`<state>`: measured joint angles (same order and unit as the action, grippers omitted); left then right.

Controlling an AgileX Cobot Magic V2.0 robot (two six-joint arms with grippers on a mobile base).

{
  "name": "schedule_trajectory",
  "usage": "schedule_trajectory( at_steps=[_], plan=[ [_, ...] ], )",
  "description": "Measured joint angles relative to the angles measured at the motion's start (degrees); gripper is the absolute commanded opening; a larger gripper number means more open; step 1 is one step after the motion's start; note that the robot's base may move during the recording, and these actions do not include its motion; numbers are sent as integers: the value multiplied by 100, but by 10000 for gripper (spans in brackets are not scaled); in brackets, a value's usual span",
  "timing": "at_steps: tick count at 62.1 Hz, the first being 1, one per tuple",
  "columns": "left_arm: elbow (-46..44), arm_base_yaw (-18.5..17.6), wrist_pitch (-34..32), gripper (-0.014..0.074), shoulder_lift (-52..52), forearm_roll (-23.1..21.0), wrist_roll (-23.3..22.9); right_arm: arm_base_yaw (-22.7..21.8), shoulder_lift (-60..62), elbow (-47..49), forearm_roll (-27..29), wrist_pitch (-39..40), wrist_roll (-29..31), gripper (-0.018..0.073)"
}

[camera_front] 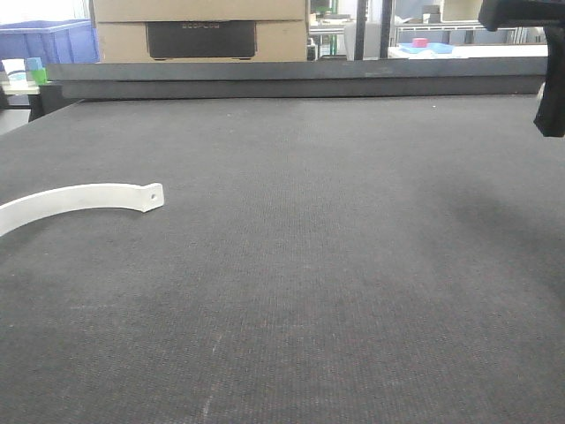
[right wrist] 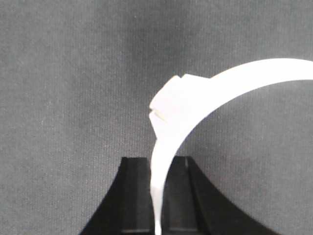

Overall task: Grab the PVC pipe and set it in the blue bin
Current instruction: 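Lower both grippers toward the two white pipe pieces on the table, then close left gripper on the white arc, right gripper on the ring piece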

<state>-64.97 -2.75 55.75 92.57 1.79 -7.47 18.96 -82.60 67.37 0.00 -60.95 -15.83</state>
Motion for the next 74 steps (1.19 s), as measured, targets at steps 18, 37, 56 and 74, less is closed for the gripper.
schedule_trajectory(
  at_steps=[18,37,56,74],
  plan=[
    [-9,0,-80,208,324,-90,0,0,0,0,0,-10,0,-167],
    [-9,0,-248,288,327,-179,0,0,0,0,0,11,0,-167],
    [-137,0,-181,288,327,-417,0,0,0,0,40,60,0,-167],
    [-191,0,-395,285,336,-512,0,0,0,0,40,83,0,-167]
  ],
)
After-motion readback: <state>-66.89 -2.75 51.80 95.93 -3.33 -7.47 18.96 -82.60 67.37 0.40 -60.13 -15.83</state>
